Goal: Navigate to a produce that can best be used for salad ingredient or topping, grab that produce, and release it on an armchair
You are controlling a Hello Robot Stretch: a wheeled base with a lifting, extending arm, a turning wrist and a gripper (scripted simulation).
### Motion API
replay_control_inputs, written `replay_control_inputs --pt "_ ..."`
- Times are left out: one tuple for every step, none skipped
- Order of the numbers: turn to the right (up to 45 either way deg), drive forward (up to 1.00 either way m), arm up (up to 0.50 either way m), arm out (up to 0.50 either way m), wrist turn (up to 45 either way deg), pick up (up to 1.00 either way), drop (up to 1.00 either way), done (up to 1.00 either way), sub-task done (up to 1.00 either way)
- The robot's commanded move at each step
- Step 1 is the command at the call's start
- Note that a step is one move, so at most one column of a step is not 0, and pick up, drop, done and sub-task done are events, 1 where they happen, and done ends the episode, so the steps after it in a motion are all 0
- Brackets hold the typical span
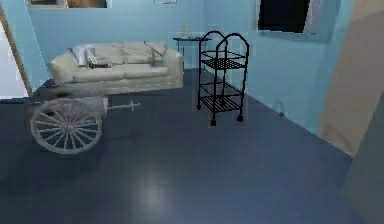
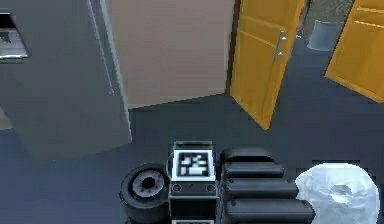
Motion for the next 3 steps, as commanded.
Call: replay_control_inputs --pt "0.0 1.0 0.0 0.0 0.0 0.0 0.0 0.0 0.0" --pt "0.0 1.0 0.0 0.0 0.0 0.0 0.0 0.0 0.0" --pt "0.0 0.4 0.0 0.0 0.0 0.0 0.0 0.0 0.0"
